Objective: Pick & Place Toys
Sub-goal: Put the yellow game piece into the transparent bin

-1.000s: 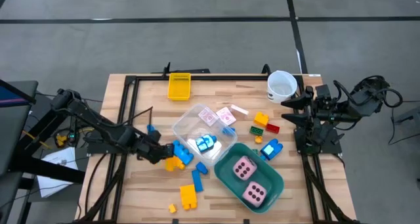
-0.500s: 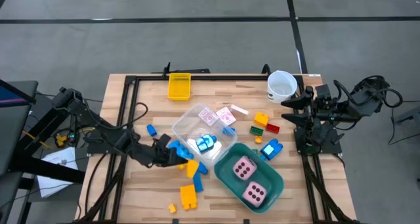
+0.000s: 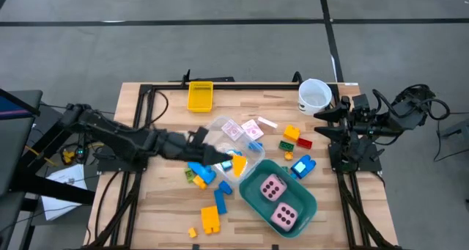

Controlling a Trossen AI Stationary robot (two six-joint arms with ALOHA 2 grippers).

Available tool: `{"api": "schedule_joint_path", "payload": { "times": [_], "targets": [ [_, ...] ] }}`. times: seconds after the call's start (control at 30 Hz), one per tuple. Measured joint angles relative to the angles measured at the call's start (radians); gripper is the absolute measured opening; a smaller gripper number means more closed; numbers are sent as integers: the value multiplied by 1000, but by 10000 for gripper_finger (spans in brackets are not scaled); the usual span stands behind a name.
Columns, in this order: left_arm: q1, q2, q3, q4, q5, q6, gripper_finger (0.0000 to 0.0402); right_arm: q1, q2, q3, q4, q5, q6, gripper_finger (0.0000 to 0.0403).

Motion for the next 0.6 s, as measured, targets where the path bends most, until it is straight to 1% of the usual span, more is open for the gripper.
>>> {"api": "schedule_joint_path", "payload": {
  "times": [0.1, 0.3, 0.47, 0.6],
  "targets": [
    [66, 78, 116, -49, 79, 92, 102, 0, 0, 0, 0, 0, -4, 254],
    [173, 239, 356, -301, 204, 212, 102, 0, 0, 0, -1, 0, -8, 254],
    [217, 326, 530, -541, 218, 292, 102, 0, 0, 0, -1, 0, -8, 254],
    [226, 365, 623, -813, 166, 304, 102, 0, -2, 0, -7, 0, -9, 254]
  ]
}}
